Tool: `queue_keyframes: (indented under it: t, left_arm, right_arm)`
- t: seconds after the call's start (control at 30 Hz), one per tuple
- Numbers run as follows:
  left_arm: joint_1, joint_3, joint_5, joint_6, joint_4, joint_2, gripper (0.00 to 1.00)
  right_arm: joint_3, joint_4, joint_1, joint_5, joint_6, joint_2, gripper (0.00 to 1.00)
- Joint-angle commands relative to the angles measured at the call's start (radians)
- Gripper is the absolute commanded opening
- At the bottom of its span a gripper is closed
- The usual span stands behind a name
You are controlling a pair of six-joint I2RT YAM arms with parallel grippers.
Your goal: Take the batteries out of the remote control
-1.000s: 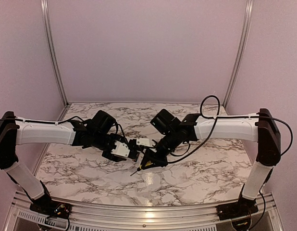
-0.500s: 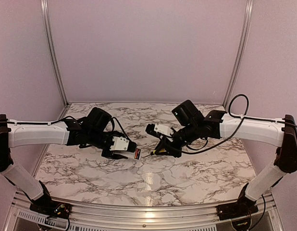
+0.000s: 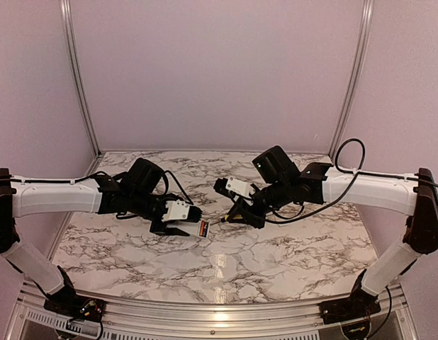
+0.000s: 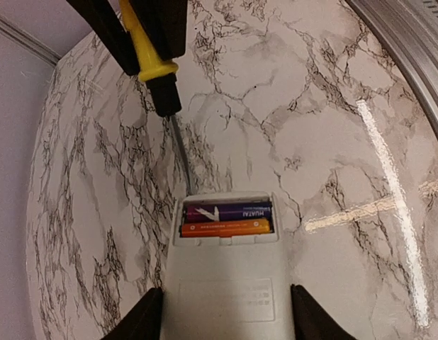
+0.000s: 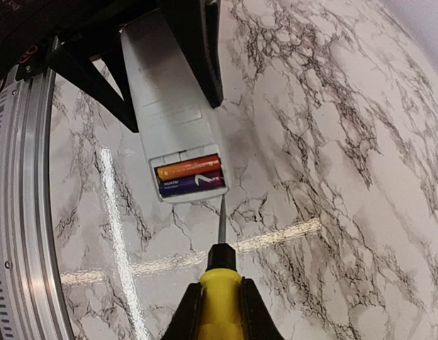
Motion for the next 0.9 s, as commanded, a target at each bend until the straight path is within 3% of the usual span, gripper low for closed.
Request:
queue_keyframes:
  t: [0.0,0.87]
  left_arm:
    - [-0.003,0.025,0.054,-0.018,-0.003,-0.008,0.00]
    - [-0.003,0.041,0.063,-0.024,-0.020,0.033,0.00]
  right_arm:
    - [0.038,0.046,-0.002,0.013,0.002,-0.010,0.00]
    - [0.020,0.085,-0.002,-0.002,-0.006,-0.049,0.00]
